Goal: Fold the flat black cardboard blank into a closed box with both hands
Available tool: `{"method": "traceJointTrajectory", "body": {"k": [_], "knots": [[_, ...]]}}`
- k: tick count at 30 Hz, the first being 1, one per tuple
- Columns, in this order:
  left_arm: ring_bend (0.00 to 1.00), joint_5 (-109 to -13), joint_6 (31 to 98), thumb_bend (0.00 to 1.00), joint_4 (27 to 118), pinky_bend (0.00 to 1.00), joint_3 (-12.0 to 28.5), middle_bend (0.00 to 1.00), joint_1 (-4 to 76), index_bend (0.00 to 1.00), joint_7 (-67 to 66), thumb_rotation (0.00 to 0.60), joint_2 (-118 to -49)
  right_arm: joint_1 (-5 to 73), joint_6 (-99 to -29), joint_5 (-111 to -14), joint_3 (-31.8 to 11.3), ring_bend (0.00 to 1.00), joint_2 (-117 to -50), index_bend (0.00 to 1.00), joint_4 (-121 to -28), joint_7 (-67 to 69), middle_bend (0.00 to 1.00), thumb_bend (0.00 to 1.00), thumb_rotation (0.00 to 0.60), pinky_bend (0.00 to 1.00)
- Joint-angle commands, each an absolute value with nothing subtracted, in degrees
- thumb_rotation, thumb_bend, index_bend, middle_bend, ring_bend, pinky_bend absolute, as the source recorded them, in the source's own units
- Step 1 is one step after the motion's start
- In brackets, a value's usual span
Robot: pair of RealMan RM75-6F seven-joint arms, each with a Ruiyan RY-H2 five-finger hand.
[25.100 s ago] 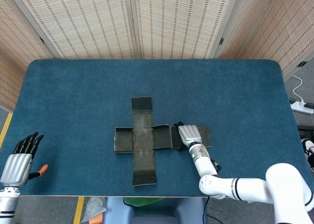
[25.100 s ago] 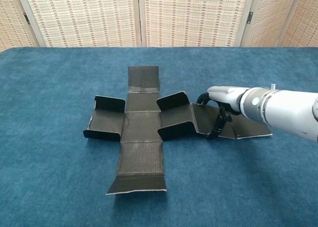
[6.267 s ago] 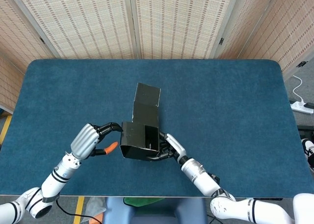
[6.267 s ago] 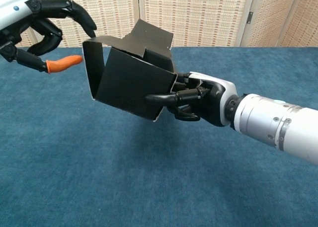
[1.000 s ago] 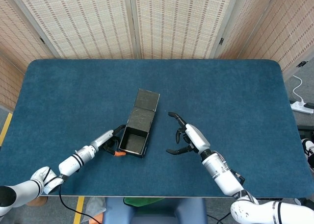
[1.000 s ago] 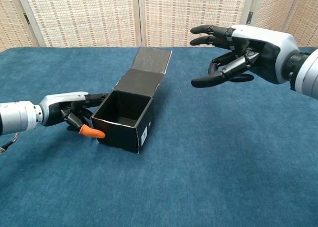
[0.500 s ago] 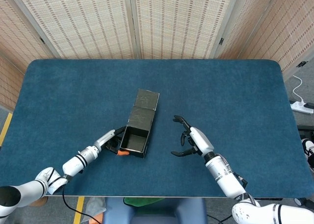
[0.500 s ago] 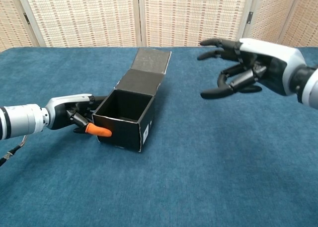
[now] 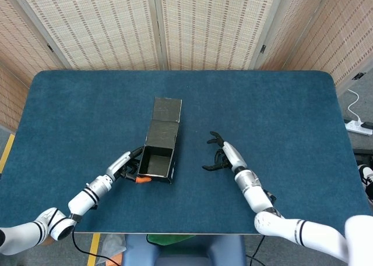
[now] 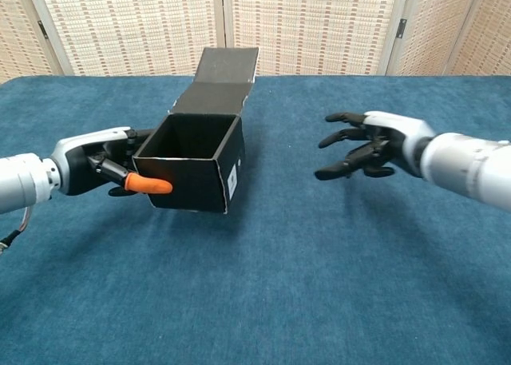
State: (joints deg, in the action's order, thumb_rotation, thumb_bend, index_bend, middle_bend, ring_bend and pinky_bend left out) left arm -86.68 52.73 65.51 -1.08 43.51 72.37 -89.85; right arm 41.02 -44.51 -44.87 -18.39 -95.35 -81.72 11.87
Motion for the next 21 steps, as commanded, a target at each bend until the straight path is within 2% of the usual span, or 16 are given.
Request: {"method": "traceJointTrajectory", "body": {"k": [1,6,11,17,21], "knots": [[0.69,-86.54,54.62,0.22,68.92,0.93,-0.47,0.6,42.33,0.57,68.23,0.6,-88.12,46.91,-41.0,-39.86,-22.34,0.61,-102.19,0.0,-74.05,10.37,0.2,0.0,0.6,1.0],[0.69,-86.8,55.35,0.21,72.17,0.93,-0.21,0.6,41.85,0.57,63.69,0.6,-87.01,51.55,-40.16,-38.6,-26.47,0.63,-107.92,0.0,-68.15,11.22,0.21,0.0,0.6,1.0],[0.69,-86.32,54.77,0.21,73.18,0.93,0.07,0.6,41.69,0.56,59.45,0.6,-87.13,53.91,-41.88,-40.53,-31.06,0.65,-110.49,0.03,-67.47,14.01,0.24,0.0,0.6,1.0],[0.69,-83.92,52.27,0.22,72.42,0.93,0.86,0.6,41.6,0.56,57.45,0.6,-87.89,53.4,-43.79,-44.69,-34.48,0.67,-108.97,0.07,-73.13,17.86,0.28,0.0,0.6,1.0],[0.69,-82.54,49.7,0.22,71.23,0.93,1.04,0.6,41.77,0.55,56.41,0.6,-88.4,51.28,-41.76,-48.84,-33.6,0.69,-105.17,0.08,-79.81,20.24,0.31,0.0,0.6,1.0]]}}
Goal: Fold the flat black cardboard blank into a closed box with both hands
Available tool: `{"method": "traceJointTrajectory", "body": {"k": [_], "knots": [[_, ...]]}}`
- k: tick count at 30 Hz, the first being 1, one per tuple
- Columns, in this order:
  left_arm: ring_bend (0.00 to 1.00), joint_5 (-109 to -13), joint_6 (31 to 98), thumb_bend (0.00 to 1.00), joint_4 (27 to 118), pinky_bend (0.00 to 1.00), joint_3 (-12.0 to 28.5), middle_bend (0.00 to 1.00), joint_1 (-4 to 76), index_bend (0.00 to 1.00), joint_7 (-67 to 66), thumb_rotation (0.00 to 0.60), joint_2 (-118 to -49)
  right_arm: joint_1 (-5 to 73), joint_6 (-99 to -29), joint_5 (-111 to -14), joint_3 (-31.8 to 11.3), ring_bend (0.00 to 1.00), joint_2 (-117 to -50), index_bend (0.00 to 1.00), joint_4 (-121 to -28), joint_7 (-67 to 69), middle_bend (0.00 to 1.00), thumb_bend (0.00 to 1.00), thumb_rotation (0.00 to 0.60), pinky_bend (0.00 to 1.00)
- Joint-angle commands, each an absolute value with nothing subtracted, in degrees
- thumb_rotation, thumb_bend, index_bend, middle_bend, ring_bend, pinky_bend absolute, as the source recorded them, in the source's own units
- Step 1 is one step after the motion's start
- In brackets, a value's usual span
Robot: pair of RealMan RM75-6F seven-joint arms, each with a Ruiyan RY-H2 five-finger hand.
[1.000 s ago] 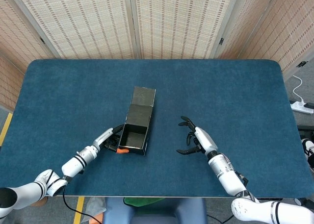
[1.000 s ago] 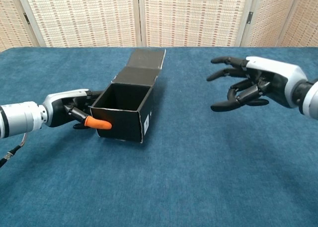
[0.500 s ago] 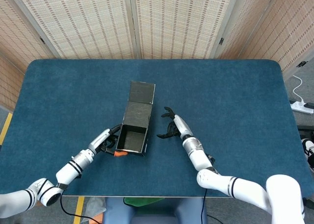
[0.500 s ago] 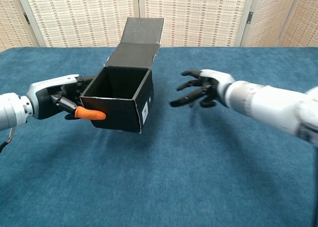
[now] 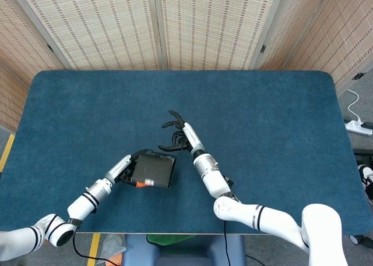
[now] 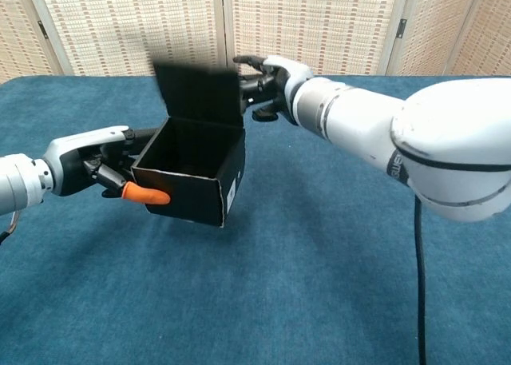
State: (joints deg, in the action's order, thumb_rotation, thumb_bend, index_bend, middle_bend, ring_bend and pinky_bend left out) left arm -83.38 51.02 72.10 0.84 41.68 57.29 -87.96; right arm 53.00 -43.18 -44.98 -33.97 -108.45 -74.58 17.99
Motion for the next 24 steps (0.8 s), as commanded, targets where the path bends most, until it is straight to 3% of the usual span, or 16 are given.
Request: {"method": "traceJointTrajectory", "body": {"k": [1,7,13,24], "knots": [[0.69,-82.28,49.16,0.21,70.86,0.93,1.07,0.6,41.84,0.54,55.87,0.6,-88.62,51.01,-40.9,-49.92,-32.94,0.7,-104.17,0.08,-81.06,20.24,0.31,0.0,0.6,1.0],[0.69,-78.72,45.89,0.21,69.16,0.93,2.28,0.59,41.95,0.51,51.11,0.6,-90.54,51.49,-40.65,-55.27,-26.57,0.71,-100.6,0.08,-85.97,13.09,0.31,0.0,0.6,1.0],[0.69,-71.37,44.16,0.21,69.29,0.93,4.97,0.56,40.57,0.45,44.8,0.6,-92.89,52.43,-46.8,-59.37,-20.29,0.71,-101.21,0.08,-85.99,1.15,0.33,0.0,0.6,1.0],[0.69,-65.75,46.28,0.2,72.57,0.92,8.07,0.22,38.28,0.11,34.4,0.6,-93.27,53.85,-50.4,-60.32,-17.76,0.72,-102.89,0.1,-83.75,-7.36,0.33,0.0,0.6,1.0]]}}
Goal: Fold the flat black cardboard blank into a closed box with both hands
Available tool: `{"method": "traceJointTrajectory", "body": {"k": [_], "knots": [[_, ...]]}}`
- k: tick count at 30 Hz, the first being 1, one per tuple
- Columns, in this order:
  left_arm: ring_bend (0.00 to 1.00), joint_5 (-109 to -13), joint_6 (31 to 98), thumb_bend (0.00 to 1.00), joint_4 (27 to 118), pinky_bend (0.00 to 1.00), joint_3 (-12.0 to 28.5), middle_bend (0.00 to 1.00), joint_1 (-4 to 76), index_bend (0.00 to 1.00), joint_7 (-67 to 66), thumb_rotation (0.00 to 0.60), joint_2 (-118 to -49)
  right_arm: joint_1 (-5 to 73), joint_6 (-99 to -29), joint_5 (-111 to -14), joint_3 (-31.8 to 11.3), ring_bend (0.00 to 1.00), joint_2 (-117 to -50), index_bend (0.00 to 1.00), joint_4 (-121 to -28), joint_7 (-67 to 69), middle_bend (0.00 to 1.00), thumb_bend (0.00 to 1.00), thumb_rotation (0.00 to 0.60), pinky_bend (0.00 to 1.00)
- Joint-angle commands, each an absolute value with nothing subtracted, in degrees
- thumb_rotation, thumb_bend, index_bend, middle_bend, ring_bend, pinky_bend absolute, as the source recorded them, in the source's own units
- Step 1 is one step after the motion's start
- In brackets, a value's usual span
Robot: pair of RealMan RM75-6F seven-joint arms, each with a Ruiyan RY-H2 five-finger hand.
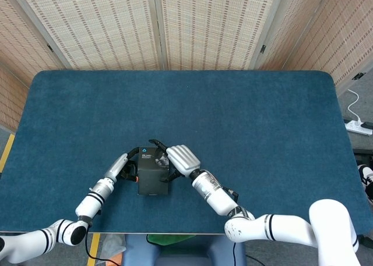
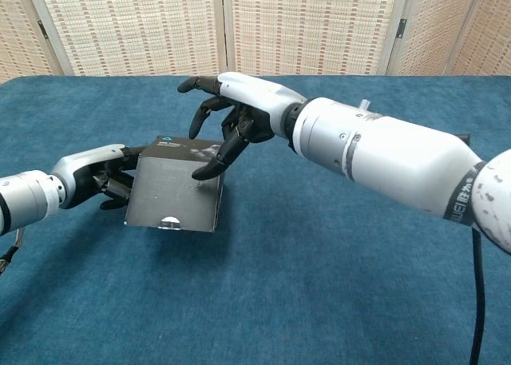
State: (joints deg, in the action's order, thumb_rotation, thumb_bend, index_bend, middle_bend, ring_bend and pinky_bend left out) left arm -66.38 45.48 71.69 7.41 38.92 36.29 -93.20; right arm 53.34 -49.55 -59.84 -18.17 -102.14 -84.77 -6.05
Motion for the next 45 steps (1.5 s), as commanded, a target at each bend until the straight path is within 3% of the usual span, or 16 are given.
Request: {"method": "traceJointTrajectory", "body": {"k": [1,6,19,26,34,45], "knots": [[0.69,-65.76,46.43,0.2,72.7,0.92,8.09,0.21,38.17,0.09,33.66,0.6,-93.29,54.02,-50.62,-60.45,-17.66,0.72,-103.21,0.1,-83.29,-7.88,0.33,0.0,0.6,1.0],[0.69,-66.48,47.92,0.2,73.56,0.91,7.75,0.14,37.35,0.0,29.2,0.6,-93.15,54.8,-51.77,-60.71,-17.28,0.72,-104.94,0.11,-80.89,-10.58,0.33,0.0,0.6,1.0],[0.68,-66.26,52.42,0.18,78.51,0.9,5.68,0.05,35.47,0.0,10.52,0.6,-88.94,54.64,-52.91,-59.93,-18.14,0.72,-106.19,0.13,-81.7,-11.11,0.34,0.0,0.6,1.0],[0.66,-61.0,52.05,0.18,83.54,0.9,4.65,0.0,35.26,0.0,-1.59,0.6,-84.26,55.5,-55.18,-60.18,-17.57,0.73,-109.99,0.15,-79.7,-14.64,0.35,0.0,0.6,1.0],[0.64,-58.42,54.76,0.18,87.65,0.9,4.96,0.0,34.06,0.0,-6.95,0.6,-81.44,56.62,-59.59,-67.62,-14.03,0.73,-115.57,0.21,-70.16,-19.1,0.37,0.0,0.6,1.0],[0.63,-61.95,52.54,0.18,90.27,0.89,5.82,0.0,33.11,0.0,-0.66,0.6,-77.87,56.46,-65.49,-81.53,-7.31,0.76,-123.63,0.43,-50.86,-15.8,0.49,0.01,0.6,1.0]]}}
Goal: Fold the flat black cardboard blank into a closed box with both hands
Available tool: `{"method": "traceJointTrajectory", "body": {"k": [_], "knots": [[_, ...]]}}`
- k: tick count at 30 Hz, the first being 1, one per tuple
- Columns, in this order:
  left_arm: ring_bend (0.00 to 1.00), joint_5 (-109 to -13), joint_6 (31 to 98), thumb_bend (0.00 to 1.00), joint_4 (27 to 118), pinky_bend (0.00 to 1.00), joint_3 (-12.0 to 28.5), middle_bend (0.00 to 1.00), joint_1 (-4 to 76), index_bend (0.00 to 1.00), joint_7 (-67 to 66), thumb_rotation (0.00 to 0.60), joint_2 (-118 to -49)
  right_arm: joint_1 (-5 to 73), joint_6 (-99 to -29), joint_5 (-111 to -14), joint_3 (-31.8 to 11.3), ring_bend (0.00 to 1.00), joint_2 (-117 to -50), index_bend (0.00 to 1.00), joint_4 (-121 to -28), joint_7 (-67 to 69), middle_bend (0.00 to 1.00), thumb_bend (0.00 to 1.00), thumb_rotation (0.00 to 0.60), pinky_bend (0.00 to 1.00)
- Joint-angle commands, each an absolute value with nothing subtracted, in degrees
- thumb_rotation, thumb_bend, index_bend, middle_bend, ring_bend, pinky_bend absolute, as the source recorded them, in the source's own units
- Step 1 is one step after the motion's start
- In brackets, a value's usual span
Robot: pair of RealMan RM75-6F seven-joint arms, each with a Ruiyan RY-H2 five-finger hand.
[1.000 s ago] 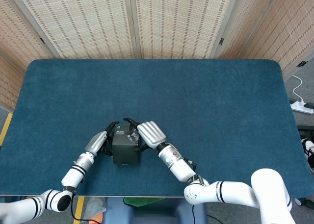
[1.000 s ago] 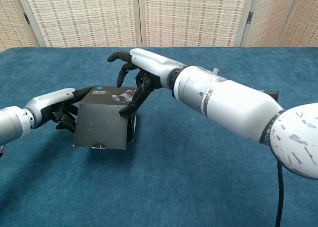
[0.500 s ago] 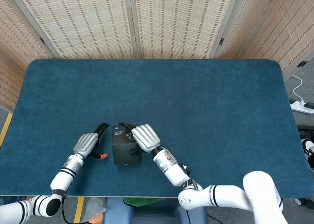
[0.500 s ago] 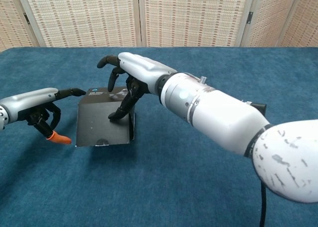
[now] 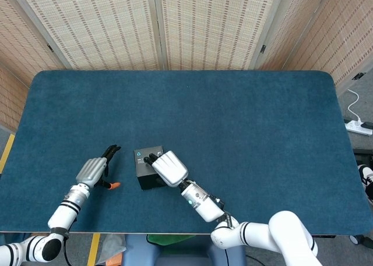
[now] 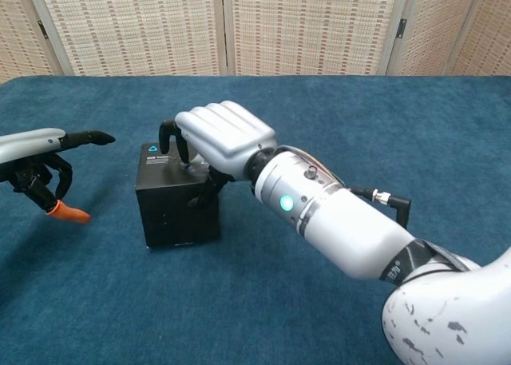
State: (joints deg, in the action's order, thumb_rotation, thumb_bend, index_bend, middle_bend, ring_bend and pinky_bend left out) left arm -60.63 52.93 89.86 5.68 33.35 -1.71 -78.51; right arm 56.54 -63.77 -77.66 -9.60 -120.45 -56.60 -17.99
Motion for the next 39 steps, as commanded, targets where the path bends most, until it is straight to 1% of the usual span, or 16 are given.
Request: {"method": "traceJointTrajectory", "body": {"k": [1,4,7,9,11,14,22,26,30,31,33,35,36,39], "knots": [[0.63,-62.35,52.59,0.18,90.25,0.89,5.78,0.0,33.06,0.0,-0.52,0.6,-77.8,56.45,-65.76,-82.28,-6.99,0.76,-124.24,0.45,-49.38,-15.28,0.5,0.02,0.6,1.0],[0.63,-63.33,52.56,0.18,90.38,0.89,5.78,0.0,32.91,0.0,0.17,0.6,-77.55,56.43,-67.03,-84.64,-6.16,0.76,-126.27,0.52,-44.54,-13.61,0.57,0.09,0.6,1.0],[0.63,-63.52,52.5,0.18,90.39,0.89,5.78,0.0,32.87,0.0,0.36,0.6,-77.46,56.42,-67.26,-85.1,-6.07,0.77,-126.83,0.56,-43.32,-13.14,0.65,0.16,0.6,1.0],[0.63,-63.81,52.5,0.18,90.43,0.89,5.84,0.0,32.77,0.0,0.79,0.6,-77.38,56.4,-67.6,-85.77,-5.99,0.78,-127.7,0.62,-41.48,-12.29,0.76,0.25,0.6,1.0],[0.63,-64.23,52.45,0.18,90.36,0.89,5.79,0.0,32.52,0.0,1.59,0.6,-77.27,56.3,-67.96,-86.22,-6.18,0.79,-128.59,0.64,-39.48,-11.16,0.81,0.31,0.6,1.0],[0.63,-65.09,52.74,0.18,89.91,0.89,5.63,0.0,32.28,0.0,1.78,0.6,-77.28,56.13,-68.59,-87.07,-6.37,0.79,-129.39,0.64,-37.47,-10.03,0.81,0.34,0.6,1.0],[0.63,-66.03,53.46,0.18,89.96,0.89,5.68,0.0,31.89,0.0,1.64,0.6,-77.23,55.21,-69.27,-87.81,-7.12,0.79,-129.55,0.65,-36.24,-9.34,0.78,0.34,0.6,1.0],[0.63,-66.41,54.37,0.18,90.17,0.89,5.69,0.0,31.56,0.0,0.87,0.6,-76.9,54.69,-71.09,-88.68,-7.44,0.79,-128.4,0.65,-37.38,-8.63,0.72,0.34,0.6,1.0],[0.62,-66.69,55.97,0.18,90.76,0.87,5.66,0.0,30.97,0.0,-0.74,0.6,-76.05,54.11,-74.78,-89.72,-8.65,0.78,-125.25,0.64,-41.06,-7.8,0.67,0.34,0.6,1.0],[0.62,-66.69,56.42,0.18,90.88,0.87,5.7,0.0,30.81,0.0,-1.13,0.6,-75.91,53.92,-75.49,-89.83,-9.0,0.78,-124.38,0.63,-42.12,-7.89,0.66,0.34,0.6,1.0],[0.62,-66.75,58.11,0.18,90.79,0.87,5.94,0.0,30.28,0.0,-2.09,0.6,-76.04,53.18,-77.13,-89.92,-9.76,0.78,-122.21,0.58,-45.06,-8.49,0.65,0.34,0.6,1.0],[0.62,-66.65,59.7,0.18,90.33,0.87,6.09,0.0,29.76,0.0,-3.27,0.6,-76.33,51.99,-78.1,-89.65,-10.1,0.77,-120.16,0.51,-48.23,-9.35,0.61,0.34,0.6,1.0],[0.62,-66.48,60.77,0.18,90.07,0.87,6.23,0.0,29.38,0.0,-4.06,0.6,-76.46,51.01,-78.86,-89.8,-9.9,0.76,-118.4,0.49,-50.54,-10.17,0.6,0.34,0.6,1.0],[0.58,-66.32,63.9,0.18,89.66,0.86,6.55,0.0,28.16,0.0,-5.99,0.6,-76.38,47.81,-81.73,-90.4,-9.04,0.69,-113.15,0.42,-56.29,-12.72,0.54,0.34,0.6,1.0]]}}
